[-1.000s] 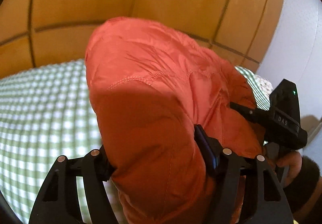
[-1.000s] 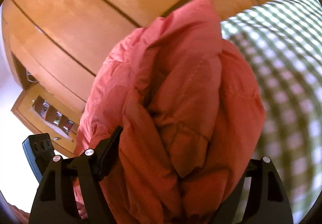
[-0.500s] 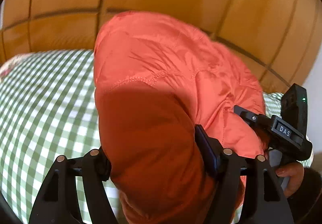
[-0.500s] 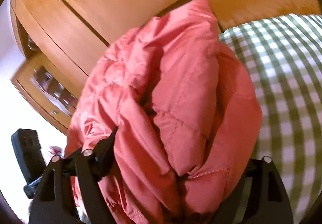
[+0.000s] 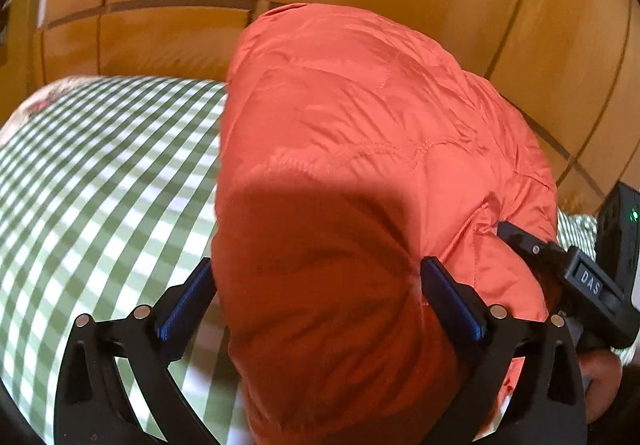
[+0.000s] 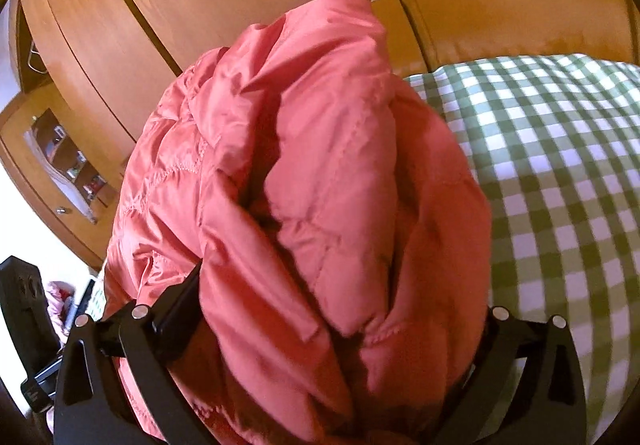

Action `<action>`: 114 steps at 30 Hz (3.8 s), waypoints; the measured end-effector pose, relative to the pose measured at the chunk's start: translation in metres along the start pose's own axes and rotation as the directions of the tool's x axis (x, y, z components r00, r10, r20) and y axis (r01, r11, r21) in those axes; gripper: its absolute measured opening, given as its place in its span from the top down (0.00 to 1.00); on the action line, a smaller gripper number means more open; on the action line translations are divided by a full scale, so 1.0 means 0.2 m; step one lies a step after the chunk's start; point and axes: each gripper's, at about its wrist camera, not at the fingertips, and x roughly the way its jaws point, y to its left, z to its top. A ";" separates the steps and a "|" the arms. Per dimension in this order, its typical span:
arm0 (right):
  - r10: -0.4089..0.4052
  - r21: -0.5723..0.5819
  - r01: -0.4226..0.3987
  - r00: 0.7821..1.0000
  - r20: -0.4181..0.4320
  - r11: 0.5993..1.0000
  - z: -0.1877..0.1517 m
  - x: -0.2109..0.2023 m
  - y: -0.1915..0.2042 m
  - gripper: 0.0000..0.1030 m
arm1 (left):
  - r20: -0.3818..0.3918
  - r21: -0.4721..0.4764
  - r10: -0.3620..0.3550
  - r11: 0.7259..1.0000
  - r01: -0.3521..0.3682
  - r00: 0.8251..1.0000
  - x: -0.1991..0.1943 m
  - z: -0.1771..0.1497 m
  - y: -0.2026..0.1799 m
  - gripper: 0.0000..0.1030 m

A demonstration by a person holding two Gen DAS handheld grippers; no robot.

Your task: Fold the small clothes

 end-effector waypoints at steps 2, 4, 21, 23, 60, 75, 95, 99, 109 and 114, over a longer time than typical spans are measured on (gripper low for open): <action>-0.041 -0.010 0.041 0.999 0.002 0.999 -0.02 -0.08 0.02 0.02 | 0.005 -0.020 0.012 1.000 -0.011 1.000 -0.04 -0.03 0.01 0.03; -0.076 -0.011 0.076 0.997 0.007 0.997 -0.06 -0.15 0.03 0.02 | 0.018 -0.037 0.021 0.999 -0.020 1.000 -0.10 -0.05 0.00 0.03; -0.315 -0.179 0.317 0.948 0.041 0.931 -0.52 -0.55 0.17 0.02 | 0.013 0.138 0.208 0.968 -0.208 0.978 -0.41 -0.41 -0.14 0.03; -0.334 -0.246 0.338 0.941 0.057 0.909 -0.55 -0.55 0.21 0.02 | -0.004 0.148 0.228 0.963 -0.225 0.974 -0.42 -0.46 -0.16 0.03; -0.287 -0.257 0.319 0.945 0.153 0.912 -0.61 -0.84 0.38 0.02 | 0.189 0.154 0.296 0.933 -0.326 0.936 -0.85 -0.54 -0.27 0.03; -0.293 -0.257 0.319 0.946 0.137 0.912 -0.62 -0.81 0.37 0.02 | 0.177 0.145 0.294 0.936 -0.320 0.939 -0.84 -0.55 -0.25 0.03; -0.289 -0.268 0.313 0.949 0.125 0.911 -0.62 -0.79 0.37 0.02 | 0.183 0.132 0.297 0.937 -0.323 0.937 -0.84 -0.56 -0.25 0.03; -0.288 -0.270 0.312 0.950 0.124 0.911 -0.62 -0.79 0.37 0.02 | 0.182 0.137 0.297 0.936 -0.323 0.937 -0.84 -0.56 -0.26 0.03; -0.286 -0.272 0.307 0.951 0.114 0.912 -0.62 -0.77 0.36 0.02 | 0.181 0.142 0.297 0.935 -0.324 0.938 -0.84 -0.56 -0.27 0.03; -0.281 -0.276 0.300 0.954 0.107 0.913 -0.62 -0.76 0.36 0.02 | 0.187 0.147 0.285 0.938 -0.314 0.940 -0.84 -0.56 -0.28 0.03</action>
